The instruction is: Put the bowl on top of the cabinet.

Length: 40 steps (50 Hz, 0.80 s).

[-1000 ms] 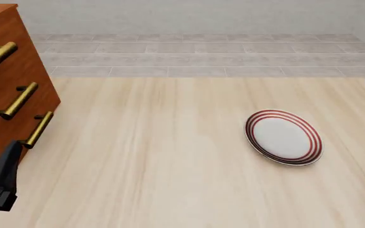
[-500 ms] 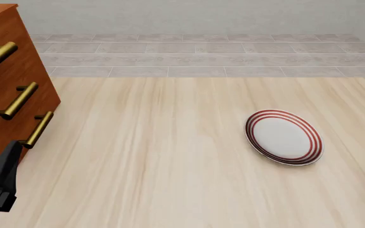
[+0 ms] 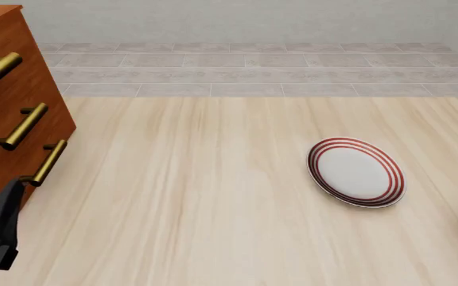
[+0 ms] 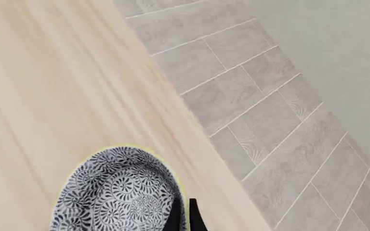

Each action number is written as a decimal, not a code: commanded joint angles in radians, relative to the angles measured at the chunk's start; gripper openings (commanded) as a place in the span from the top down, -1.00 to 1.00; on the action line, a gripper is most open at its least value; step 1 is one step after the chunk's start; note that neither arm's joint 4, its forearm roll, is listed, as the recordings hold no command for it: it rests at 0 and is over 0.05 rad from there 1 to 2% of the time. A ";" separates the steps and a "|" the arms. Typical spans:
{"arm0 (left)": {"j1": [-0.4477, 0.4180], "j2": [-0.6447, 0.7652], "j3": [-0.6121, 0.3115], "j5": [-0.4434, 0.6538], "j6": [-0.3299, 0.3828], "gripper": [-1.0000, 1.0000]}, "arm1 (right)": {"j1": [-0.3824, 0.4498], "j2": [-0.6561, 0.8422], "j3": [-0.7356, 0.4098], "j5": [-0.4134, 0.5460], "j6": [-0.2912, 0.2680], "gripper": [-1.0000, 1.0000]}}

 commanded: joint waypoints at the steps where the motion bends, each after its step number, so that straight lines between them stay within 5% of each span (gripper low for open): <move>1: 0.007 -0.015 0.000 0.010 0.007 -1.00 | 0.028 -0.093 -0.024 0.057 0.052 1.00; 40: -0.015 -0.009 -0.021 0.031 0.000 -1.00 | 0.330 -0.520 -0.041 0.342 0.205 1.00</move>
